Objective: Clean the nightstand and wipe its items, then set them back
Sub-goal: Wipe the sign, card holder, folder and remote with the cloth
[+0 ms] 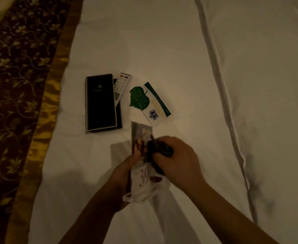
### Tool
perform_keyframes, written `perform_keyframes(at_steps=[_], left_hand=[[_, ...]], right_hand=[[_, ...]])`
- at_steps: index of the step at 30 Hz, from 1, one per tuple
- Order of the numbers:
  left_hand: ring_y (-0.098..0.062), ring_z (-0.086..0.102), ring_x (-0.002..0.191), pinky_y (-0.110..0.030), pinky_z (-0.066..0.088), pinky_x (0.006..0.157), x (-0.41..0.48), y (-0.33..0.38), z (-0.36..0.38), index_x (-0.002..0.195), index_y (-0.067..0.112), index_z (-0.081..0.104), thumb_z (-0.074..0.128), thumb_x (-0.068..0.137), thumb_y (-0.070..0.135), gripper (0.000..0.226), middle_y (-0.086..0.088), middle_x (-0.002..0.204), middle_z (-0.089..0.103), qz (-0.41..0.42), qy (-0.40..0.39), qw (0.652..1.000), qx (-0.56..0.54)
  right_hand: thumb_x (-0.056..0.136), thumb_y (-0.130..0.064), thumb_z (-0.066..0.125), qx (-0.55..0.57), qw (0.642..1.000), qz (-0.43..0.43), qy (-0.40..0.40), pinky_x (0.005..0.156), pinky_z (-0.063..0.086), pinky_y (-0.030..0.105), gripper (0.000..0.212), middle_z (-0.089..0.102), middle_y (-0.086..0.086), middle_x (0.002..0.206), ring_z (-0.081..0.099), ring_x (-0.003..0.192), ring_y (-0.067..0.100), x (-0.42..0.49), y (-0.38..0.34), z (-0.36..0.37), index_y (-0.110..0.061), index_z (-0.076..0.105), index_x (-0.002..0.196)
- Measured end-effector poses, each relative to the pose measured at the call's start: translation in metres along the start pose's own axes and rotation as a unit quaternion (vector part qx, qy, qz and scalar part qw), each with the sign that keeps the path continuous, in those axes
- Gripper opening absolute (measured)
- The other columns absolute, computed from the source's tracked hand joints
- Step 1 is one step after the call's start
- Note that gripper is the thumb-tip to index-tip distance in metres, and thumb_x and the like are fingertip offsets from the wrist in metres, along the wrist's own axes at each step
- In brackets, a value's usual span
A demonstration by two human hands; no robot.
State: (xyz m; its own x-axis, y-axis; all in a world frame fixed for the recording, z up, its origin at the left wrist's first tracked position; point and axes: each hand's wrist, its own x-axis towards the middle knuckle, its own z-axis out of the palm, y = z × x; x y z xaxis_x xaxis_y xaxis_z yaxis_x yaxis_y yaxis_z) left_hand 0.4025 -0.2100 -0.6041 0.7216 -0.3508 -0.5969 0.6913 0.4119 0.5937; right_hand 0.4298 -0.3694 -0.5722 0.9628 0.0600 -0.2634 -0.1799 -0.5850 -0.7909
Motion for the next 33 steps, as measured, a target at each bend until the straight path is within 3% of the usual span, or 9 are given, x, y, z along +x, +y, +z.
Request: perform_keyframes(at_steps=[5,8,11,14,19,23,25,30,33], left_hand=[[-0.028,0.065,0.118,-0.035,0.057,0.087,0.004,0.011,0.005,0.123,0.017,0.070,0.074,0.067,0.070,0.077,-0.012,0.127,0.069,0.012,0.040,0.998,0.049],[-0.029,0.062,0.122,-0.038,0.055,0.092,0.006,0.017,0.008,0.130,0.015,0.064,0.072,0.065,0.072,0.087,-0.010,0.132,0.066,0.038,0.070,0.993,0.088],[-0.027,0.065,0.118,-0.037,0.059,0.087,0.007,0.016,0.009,0.119,0.022,0.072,0.065,0.071,0.068,0.067,-0.007,0.128,0.069,0.026,0.053,0.995,0.076],[-0.029,0.067,0.116,-0.041,0.058,0.087,0.007,0.013,0.004,0.117,0.026,0.073,0.063,0.067,0.075,0.071,-0.010,0.126,0.070,0.010,0.048,0.999,0.022],[-0.029,0.067,0.116,-0.038,0.058,0.085,0.007,0.006,0.005,0.118,0.024,0.073,0.074,0.059,0.077,0.079,-0.011,0.126,0.070,-0.033,0.015,0.999,-0.032],[-0.029,0.070,0.108,-0.039,0.060,0.078,0.002,0.002,0.003,0.113,0.032,0.075,0.068,0.048,0.088,0.086,-0.010,0.118,0.073,-0.041,0.038,0.998,0.025],[-0.029,0.073,0.102,-0.038,0.061,0.073,0.000,0.004,0.000,0.109,0.032,0.076,0.060,0.059,0.085,0.075,-0.009,0.113,0.075,-0.004,0.075,0.996,0.054],[-0.034,0.072,0.099,-0.047,0.057,0.084,0.000,0.016,-0.003,0.113,0.015,0.072,0.043,0.089,0.057,0.056,-0.015,0.106,0.076,0.069,0.175,0.972,0.139],[-0.031,0.075,0.084,-0.040,0.059,0.070,-0.002,0.015,-0.005,0.099,0.017,0.074,0.046,0.096,0.047,0.041,-0.011,0.092,0.078,0.105,0.228,0.952,0.174]], right_hand=[[0.066,-0.029,0.063,0.123,0.974,-0.086,-0.167,0.073,0.056,0.034,0.028,0.068,-0.010,0.089,0.066,0.079,0.010,-0.031,-0.013,-0.006,-0.033,0.070,0.093],[0.066,-0.035,0.061,-0.004,0.972,-0.066,-0.225,0.071,0.055,0.033,0.023,0.064,-0.013,0.085,0.065,0.077,0.008,-0.021,-0.004,-0.015,-0.034,0.070,0.087],[0.077,-0.032,0.059,-0.169,0.975,-0.046,-0.135,0.067,0.050,0.030,0.022,0.058,-0.012,0.087,0.061,0.080,0.012,-0.013,0.006,-0.012,-0.037,0.068,0.096],[0.080,-0.028,0.060,-0.086,0.995,-0.042,-0.024,0.063,0.044,0.026,0.013,0.057,-0.012,0.083,0.056,0.075,0.008,-0.017,0.010,-0.005,-0.039,0.063,0.087],[0.083,-0.036,0.059,-0.062,0.981,-0.182,-0.025,0.078,0.040,0.012,0.032,0.060,-0.014,0.109,0.052,0.096,0.005,-0.031,-0.002,0.012,-0.032,0.064,0.114],[0.087,-0.025,0.061,-0.097,0.992,-0.062,0.060,0.075,0.047,0.027,0.029,0.060,-0.004,0.107,0.056,0.094,0.016,-0.011,0.008,0.005,-0.027,0.065,0.116],[0.085,-0.026,0.060,-0.100,0.994,-0.045,0.029,0.073,0.049,0.032,0.026,0.060,-0.006,0.099,0.058,0.089,0.016,-0.010,0.015,-0.002,-0.028,0.068,0.110],[0.065,-0.055,0.043,-0.095,0.975,-0.057,-0.192,0.069,0.052,0.032,0.041,0.058,-0.012,0.088,0.059,0.076,0.006,-0.023,0.014,-0.019,-0.045,0.068,0.096],[0.070,-0.046,0.055,-0.159,0.964,-0.025,-0.213,0.069,0.053,0.033,0.021,0.061,-0.010,0.086,0.061,0.075,0.009,-0.014,0.019,-0.025,-0.044,0.067,0.086]])
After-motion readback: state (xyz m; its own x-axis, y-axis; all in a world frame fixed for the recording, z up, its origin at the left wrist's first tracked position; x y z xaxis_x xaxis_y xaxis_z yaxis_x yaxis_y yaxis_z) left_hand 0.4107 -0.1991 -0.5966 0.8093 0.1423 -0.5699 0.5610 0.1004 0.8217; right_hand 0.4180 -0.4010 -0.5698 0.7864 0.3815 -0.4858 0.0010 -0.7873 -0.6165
